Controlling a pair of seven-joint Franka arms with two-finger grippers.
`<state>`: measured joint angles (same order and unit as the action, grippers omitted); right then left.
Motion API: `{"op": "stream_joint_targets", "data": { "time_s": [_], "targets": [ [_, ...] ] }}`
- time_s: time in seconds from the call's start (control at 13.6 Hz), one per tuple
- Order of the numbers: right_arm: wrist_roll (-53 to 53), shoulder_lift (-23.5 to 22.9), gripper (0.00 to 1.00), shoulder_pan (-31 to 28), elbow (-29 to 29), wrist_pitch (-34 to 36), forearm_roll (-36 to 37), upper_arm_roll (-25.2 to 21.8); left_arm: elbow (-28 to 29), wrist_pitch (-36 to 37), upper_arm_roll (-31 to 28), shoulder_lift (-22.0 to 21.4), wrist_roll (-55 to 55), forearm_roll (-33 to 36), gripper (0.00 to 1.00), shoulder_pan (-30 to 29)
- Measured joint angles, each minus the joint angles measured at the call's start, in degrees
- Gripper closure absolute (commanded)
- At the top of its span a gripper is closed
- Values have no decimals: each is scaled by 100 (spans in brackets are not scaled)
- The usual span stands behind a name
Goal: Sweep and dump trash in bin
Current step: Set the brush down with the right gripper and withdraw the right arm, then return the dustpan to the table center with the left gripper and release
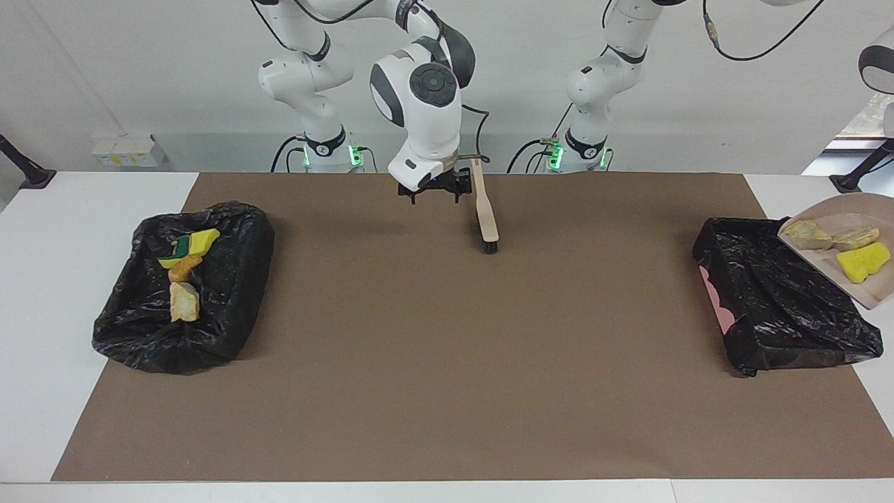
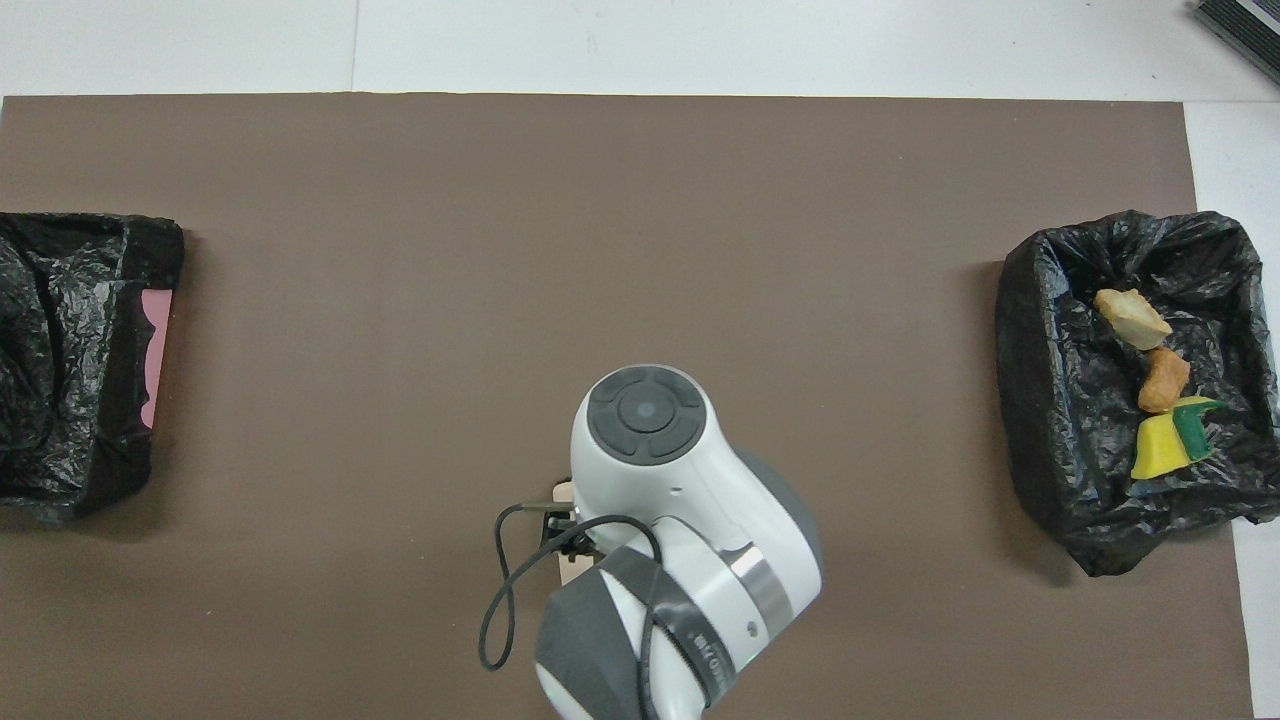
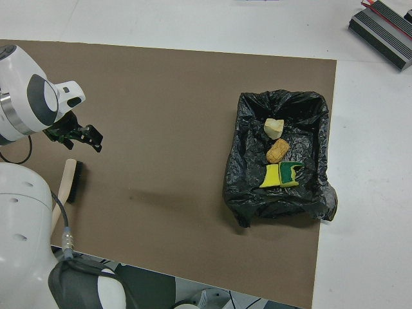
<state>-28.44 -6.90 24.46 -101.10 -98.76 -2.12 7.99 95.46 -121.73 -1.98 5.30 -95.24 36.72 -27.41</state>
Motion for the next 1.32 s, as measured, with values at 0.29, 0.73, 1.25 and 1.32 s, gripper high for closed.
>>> {"op": "stream_joint_targets", "data": {
  "time_s": [0.29, 0.73, 1.25, 1.32],
  "targets": [
    [1387, 45, 0, -999, 385, 159, 428, -20, -1, 103, 14, -3, 377, 1117, 100, 415],
    [2589, 97, 0, -2235, 906, 180, 717, -86, -29, 575, 28, -101, 477, 2019, 100, 821],
    [2594, 329, 0, -3147, 1006, 234, 770, -148, 56, 1722, 126, -398, 1240, 150, 100, 1671],
    [2587, 471, 0, -3159, 1006, 375, 761, -173, 114, 1779, 129, -398, 1453, -165, 100, 1804]
  ]
}}
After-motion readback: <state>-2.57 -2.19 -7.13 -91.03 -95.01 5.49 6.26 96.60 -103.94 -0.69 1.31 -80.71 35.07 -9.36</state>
